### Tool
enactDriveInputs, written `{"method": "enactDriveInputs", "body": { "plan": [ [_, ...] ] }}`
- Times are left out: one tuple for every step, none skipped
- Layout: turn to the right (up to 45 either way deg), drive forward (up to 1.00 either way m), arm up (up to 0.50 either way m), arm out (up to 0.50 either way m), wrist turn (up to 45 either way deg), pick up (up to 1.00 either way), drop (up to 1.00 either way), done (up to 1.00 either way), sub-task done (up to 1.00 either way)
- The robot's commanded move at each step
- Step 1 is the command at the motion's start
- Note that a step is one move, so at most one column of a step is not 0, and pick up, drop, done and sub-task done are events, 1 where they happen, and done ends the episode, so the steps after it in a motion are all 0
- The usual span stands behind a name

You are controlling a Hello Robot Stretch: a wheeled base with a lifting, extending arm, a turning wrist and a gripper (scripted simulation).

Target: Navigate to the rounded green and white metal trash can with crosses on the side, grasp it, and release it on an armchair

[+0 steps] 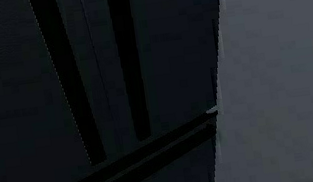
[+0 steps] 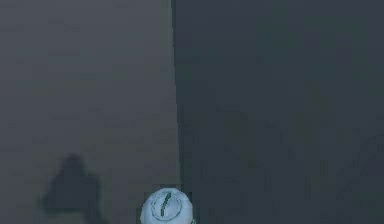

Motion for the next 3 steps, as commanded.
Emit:
{"method": "enactDriveInputs", "body": {
  "plan": [
    [0.0,0.00,0.00,0.00,45.0,0.00,0.00,0.00,0.00],
    [0.0,0.00,0.00,0.00,45.0,0.00,0.00,0.00,0.00],
    [0.0,0.00,0.00,0.00,45.0,0.00,0.00,0.00,0.00]
  ]
}}
